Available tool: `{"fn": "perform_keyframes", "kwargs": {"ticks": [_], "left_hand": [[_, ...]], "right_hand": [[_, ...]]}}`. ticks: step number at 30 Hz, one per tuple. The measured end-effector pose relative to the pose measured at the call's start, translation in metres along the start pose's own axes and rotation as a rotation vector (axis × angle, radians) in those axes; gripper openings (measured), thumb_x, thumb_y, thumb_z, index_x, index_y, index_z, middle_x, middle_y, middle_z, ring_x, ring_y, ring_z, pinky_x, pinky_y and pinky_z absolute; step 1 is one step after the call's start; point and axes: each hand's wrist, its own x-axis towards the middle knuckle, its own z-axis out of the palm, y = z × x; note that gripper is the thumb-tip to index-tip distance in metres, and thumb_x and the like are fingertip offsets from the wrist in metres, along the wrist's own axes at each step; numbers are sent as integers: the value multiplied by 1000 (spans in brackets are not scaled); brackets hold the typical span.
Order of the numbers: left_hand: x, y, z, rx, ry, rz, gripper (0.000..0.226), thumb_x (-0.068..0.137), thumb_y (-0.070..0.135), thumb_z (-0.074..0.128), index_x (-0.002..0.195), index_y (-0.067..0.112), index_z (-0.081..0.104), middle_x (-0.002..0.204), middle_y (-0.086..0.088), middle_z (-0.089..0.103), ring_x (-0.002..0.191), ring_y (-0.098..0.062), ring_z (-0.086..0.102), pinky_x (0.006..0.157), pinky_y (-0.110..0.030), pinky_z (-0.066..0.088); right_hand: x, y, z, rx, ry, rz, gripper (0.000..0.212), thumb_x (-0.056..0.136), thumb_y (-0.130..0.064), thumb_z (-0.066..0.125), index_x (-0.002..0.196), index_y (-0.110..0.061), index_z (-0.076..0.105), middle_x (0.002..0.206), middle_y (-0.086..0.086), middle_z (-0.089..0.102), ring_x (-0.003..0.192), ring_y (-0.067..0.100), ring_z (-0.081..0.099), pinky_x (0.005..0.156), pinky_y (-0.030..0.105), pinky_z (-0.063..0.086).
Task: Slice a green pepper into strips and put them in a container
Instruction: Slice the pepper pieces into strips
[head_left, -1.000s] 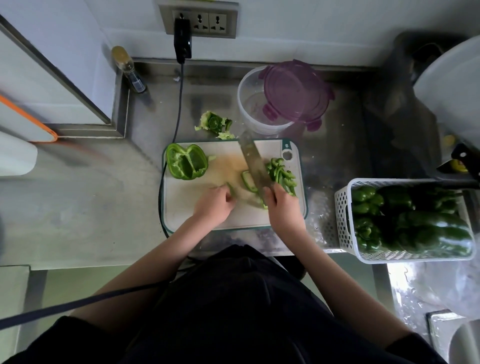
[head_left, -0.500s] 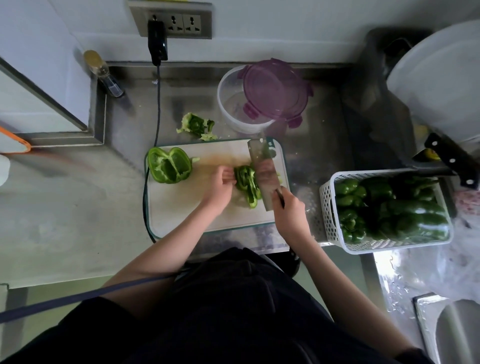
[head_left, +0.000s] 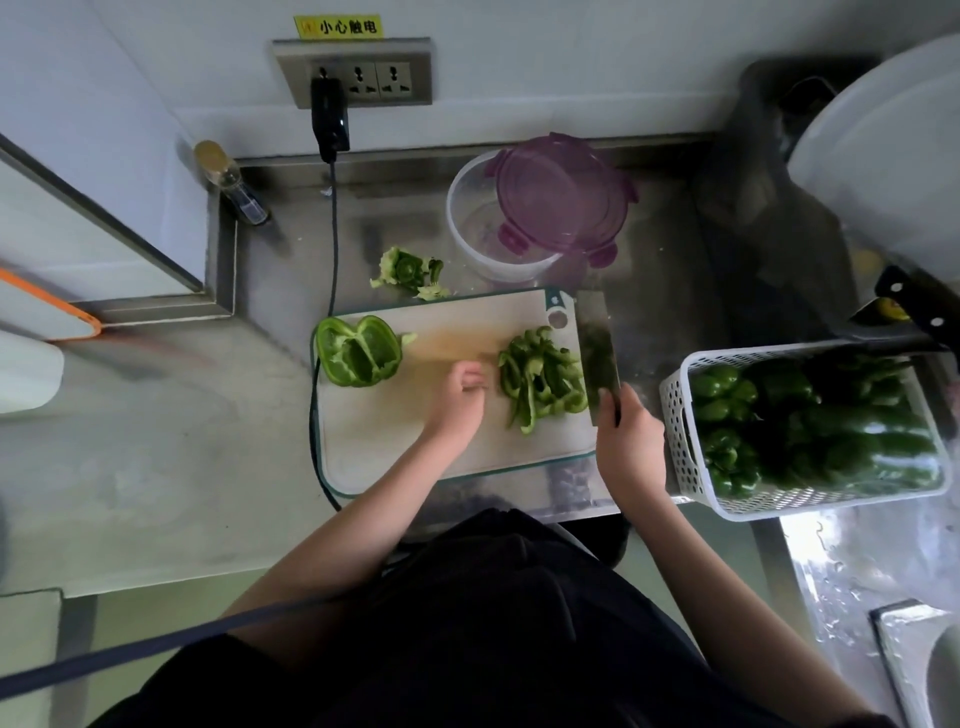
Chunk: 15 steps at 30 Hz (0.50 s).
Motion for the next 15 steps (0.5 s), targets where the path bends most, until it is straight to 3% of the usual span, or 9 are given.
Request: {"fn": "perform_keyframes", "kwargs": {"ticks": [4, 7, 9, 11, 13, 15], "left_hand": [[-10, 5, 10, -3, -129, 4, 41, 90, -4, 46, 129, 7, 48, 119, -8, 56, 107, -23, 57, 95, -40, 48], [-15, 14, 18, -61, -179, -10, 46, 91, -5, 47, 135, 5, 42, 123, -8, 50, 103, -19, 55, 84, -25, 50], [-15, 15, 17, -38, -169, -8, 43, 91, -4, 46, 133, 5, 45, 126, -10, 52, 110, -22, 54, 92, -31, 49], [-15, 13, 7, 62, -103, 38, 37, 91, -3, 45, 126, 7, 50, 122, -8, 57, 114, -21, 54, 100, -36, 44], [-17, 11, -11, 260, 34, 158, 32, 91, 0, 46, 121, 9, 55, 117, -5, 60, 110, -19, 56, 96, -31, 45], [-20, 8, -34, 537, 237, 316, 33, 88, 1, 51, 119, 9, 58, 116, -6, 63, 107, -23, 58, 89, -33, 49]], "right_hand": [[5, 7, 1, -96, -32, 16, 28, 100, -35, 34, 87, -12, 46, 73, 10, 58, 63, 30, 56, 54, 34, 43], [8, 5, 3, -139, -70, 6, 30, 100, -35, 34, 87, -11, 46, 73, 11, 58, 65, 33, 56, 58, 37, 45], [9, 3, 4, -173, -92, -21, 29, 101, -35, 34, 88, -11, 46, 73, 10, 59, 64, 33, 56, 57, 36, 44], [9, 1, 4, -210, -90, -53, 28, 101, -34, 32, 88, -13, 45, 73, 10, 59, 64, 33, 55, 56, 35, 43], [8, -1, 5, -208, -59, -76, 27, 101, -35, 32, 86, -14, 43, 72, 11, 58, 63, 33, 55, 55, 36, 44], [7, -7, 6, -181, -38, -118, 27, 101, -35, 33, 86, -16, 43, 72, 12, 59, 62, 34, 56, 56, 39, 49]]}}
